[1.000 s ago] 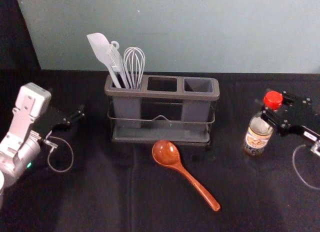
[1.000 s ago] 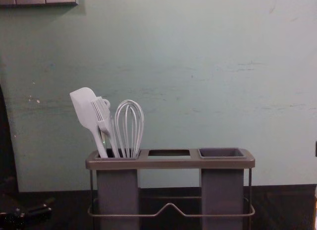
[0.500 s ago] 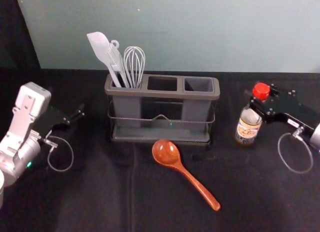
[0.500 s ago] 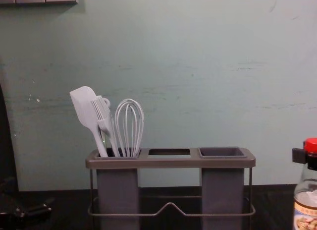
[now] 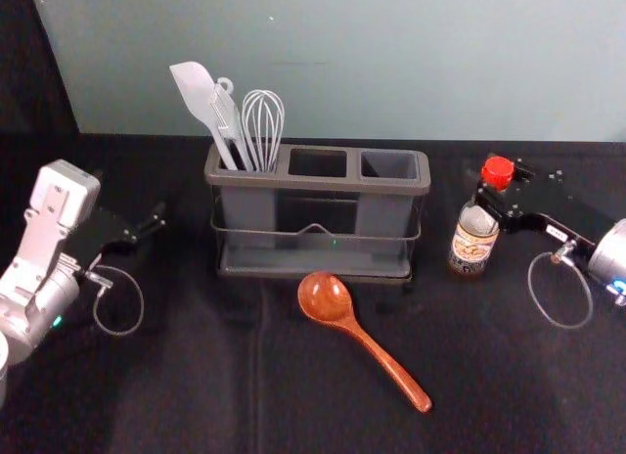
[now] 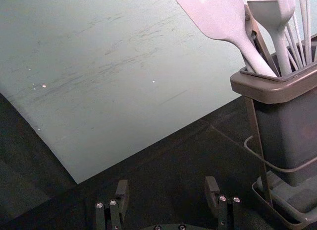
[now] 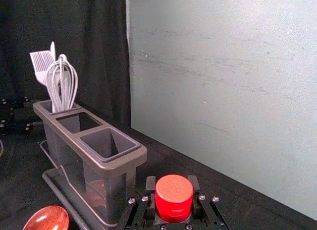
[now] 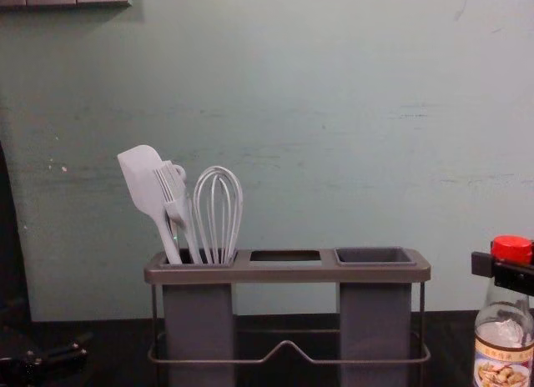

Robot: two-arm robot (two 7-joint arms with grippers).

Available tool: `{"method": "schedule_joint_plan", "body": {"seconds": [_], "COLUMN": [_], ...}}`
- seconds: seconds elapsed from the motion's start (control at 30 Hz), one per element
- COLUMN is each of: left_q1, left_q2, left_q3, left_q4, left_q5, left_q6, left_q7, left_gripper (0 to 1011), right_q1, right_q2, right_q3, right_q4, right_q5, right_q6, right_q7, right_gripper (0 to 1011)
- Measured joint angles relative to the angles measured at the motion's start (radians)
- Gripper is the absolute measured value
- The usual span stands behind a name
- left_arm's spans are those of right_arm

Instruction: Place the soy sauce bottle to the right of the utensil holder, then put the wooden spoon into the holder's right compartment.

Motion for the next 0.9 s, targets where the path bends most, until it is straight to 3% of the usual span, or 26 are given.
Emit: {"method": "schedule_joint_plan", "body": {"seconds": [0.6,0.9], "left_q1": [0.0,0.0], "left_q2": [0.0,0.0], "left_q3": [0.0,0.0], "left_q4": [0.0,0.0], "left_q5": [0.0,0.0], "left_q6": [0.0,0.0], "left_q7": [0.0,0.0], "left_gripper": [1005,1005], "right_q1": [0.035,0.035], "right_q2": [-0.042,-0.043], "right_q3": [-0.012,-0.012], "right_q4": [0.064,0.065], "right_q5": [-0.031,-0.031], "right_q6": [-0.024,-0.024], "right_q7": [0.004,0.004], "right_gripper": [382,382]}}
